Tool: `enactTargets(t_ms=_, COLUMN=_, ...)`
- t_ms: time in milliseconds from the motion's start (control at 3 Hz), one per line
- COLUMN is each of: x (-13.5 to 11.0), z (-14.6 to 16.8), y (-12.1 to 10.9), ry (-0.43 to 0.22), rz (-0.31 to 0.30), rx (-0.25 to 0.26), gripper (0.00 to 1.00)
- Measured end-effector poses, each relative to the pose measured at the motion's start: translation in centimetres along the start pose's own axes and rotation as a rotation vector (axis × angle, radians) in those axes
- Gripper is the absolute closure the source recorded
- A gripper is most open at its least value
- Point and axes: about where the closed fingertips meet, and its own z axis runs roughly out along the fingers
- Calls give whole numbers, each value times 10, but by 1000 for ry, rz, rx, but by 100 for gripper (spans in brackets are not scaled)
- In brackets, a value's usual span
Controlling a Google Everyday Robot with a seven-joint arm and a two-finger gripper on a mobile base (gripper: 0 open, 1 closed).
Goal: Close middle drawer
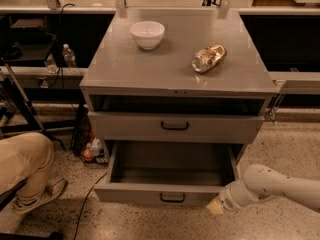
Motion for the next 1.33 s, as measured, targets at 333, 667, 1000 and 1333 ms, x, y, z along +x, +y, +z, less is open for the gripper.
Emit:
enactTargets(t_ms=333, x=-14, z=0, y=-13, ry=-55, rz=-22, rx=29, gripper=100)
enactTargets(t_ms=667, x=-50, z=-3, y=-35, ry=-156, rz=-82, rx=90, gripper=100)
enactTargets(t_ms=1000, x=-50, z=-3, y=-35, ry=-156, rz=-82, rx=90, gripper=100)
enactTargets(t_ms=1333, x=-61, z=2, y=-52, ry=-166, rz=-100, rx=104, gripper=100)
